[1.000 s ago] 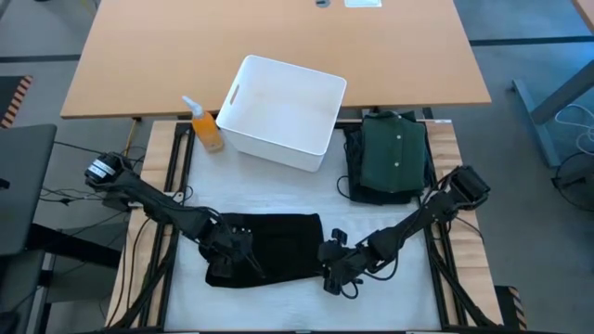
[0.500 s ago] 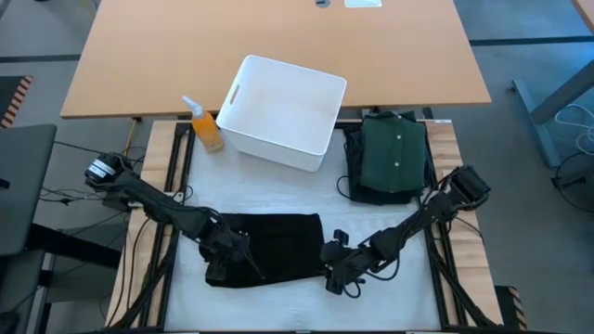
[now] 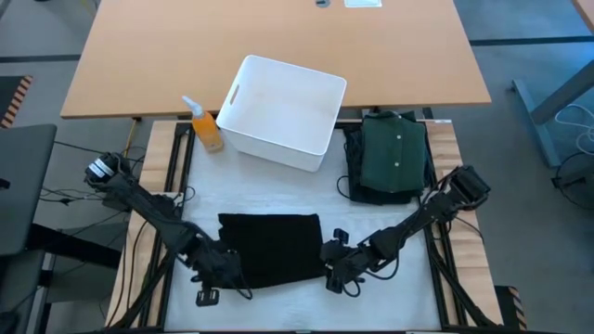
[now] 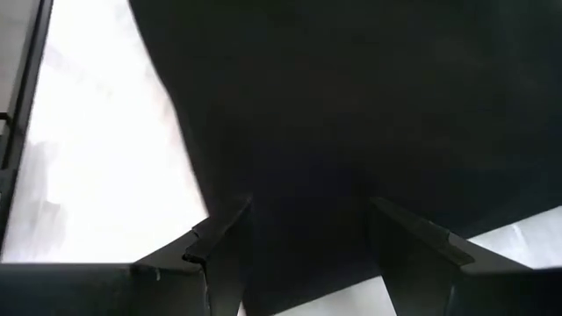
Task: Fold laundry
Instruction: Fold the black shirt
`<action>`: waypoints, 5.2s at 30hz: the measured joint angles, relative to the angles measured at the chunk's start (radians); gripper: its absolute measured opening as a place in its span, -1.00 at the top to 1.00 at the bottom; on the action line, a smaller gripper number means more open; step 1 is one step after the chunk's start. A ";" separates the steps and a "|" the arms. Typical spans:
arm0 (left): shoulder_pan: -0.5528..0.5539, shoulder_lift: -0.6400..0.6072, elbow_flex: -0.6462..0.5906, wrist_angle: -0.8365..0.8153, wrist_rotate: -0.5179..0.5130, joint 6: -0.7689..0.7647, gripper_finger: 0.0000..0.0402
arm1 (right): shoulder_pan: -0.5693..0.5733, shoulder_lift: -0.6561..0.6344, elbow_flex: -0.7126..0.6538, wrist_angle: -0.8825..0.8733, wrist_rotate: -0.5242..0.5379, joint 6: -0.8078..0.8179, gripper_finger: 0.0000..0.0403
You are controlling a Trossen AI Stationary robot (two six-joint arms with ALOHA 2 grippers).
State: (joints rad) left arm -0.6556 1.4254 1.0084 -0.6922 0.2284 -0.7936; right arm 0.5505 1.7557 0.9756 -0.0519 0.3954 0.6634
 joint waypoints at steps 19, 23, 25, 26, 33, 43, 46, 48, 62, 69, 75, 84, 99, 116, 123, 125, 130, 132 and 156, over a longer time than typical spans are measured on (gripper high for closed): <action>-0.038 0.003 0.008 -0.180 0.223 -0.279 0.33 | -0.044 0.000 0.000 -0.027 -0.060 -0.043 -0.21; -0.019 -0.091 0.012 -0.300 -0.139 -0.155 0.32 | -0.045 0.000 0.000 -0.024 -0.060 -0.042 -0.21; -0.010 -0.128 -0.016 -0.356 -0.380 -0.123 0.32 | -0.049 0.000 0.000 -0.023 -0.060 -0.031 -0.21; 0.008 -0.144 -0.037 -0.373 -0.429 -0.107 0.32 | -0.049 0.000 0.000 -0.022 -0.060 -0.023 -0.21; 0.180 -0.213 -0.249 -0.201 -0.394 0.006 0.32 | -0.040 0.000 0.000 -0.022 -0.059 -0.009 -0.21; 0.295 -0.223 -0.429 0.048 -0.212 0.045 0.35 | -0.042 0.000 0.000 -0.023 -0.058 -0.014 -0.21; 0.295 -0.210 -0.439 0.052 -0.210 0.055 0.56 | -0.041 0.000 0.000 -0.023 -0.057 -0.017 -0.21; 0.294 -0.210 -0.430 0.060 -0.211 0.080 0.83 | -0.041 0.000 0.000 -0.023 -0.056 -0.017 -0.21; 0.347 -0.210 -0.012 -0.388 -0.456 0.320 1.00 | -0.043 0.000 0.000 -0.032 -0.053 -0.020 -0.21; 0.484 -0.190 0.005 -0.481 -0.445 0.403 1.00 | -0.043 0.000 0.000 -0.030 -0.045 0.013 -0.21; 0.567 -0.103 -0.105 -0.461 -0.439 0.402 0.99 | -0.043 0.000 0.001 -0.075 0.048 0.166 -0.21; 0.597 0.008 -0.099 -0.516 -0.475 0.475 0.66 | -0.050 0.000 0.001 -0.156 0.341 0.617 -0.21; 0.533 -0.365 -0.084 -0.414 -0.514 0.288 0.29 | -0.261 0.000 0.001 -0.069 0.252 0.525 -0.21; -0.009 -0.211 -0.505 0.279 -0.330 -0.148 0.29 | -0.316 0.197 -0.135 0.532 0.068 0.447 0.01; -0.038 -0.085 -0.452 0.286 -0.214 -0.192 0.30 | -0.317 0.171 -0.136 0.512 0.044 0.315 0.91; -0.038 -0.090 -0.428 0.268 -0.217 -0.181 0.30 | -0.323 0.145 -0.137 0.481 0.036 0.294 0.91; -0.037 -0.129 -0.333 0.110 -0.256 -0.189 0.30 | -0.318 0.043 -0.136 0.248 0.092 0.276 0.95; -0.044 -0.131 -0.296 0.062 -0.280 -0.199 0.30 | -0.304 0.012 -0.137 0.192 0.122 0.274 0.96; -0.094 -0.068 -0.268 0.430 -0.814 -0.059 0.30 | -0.118 -0.073 -0.148 -0.026 0.237 0.606 -0.36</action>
State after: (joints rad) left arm -0.7501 1.3574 0.7406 -0.2619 -0.5860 -0.8523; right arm 0.4325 1.6826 0.8281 -0.0780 0.6324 1.2695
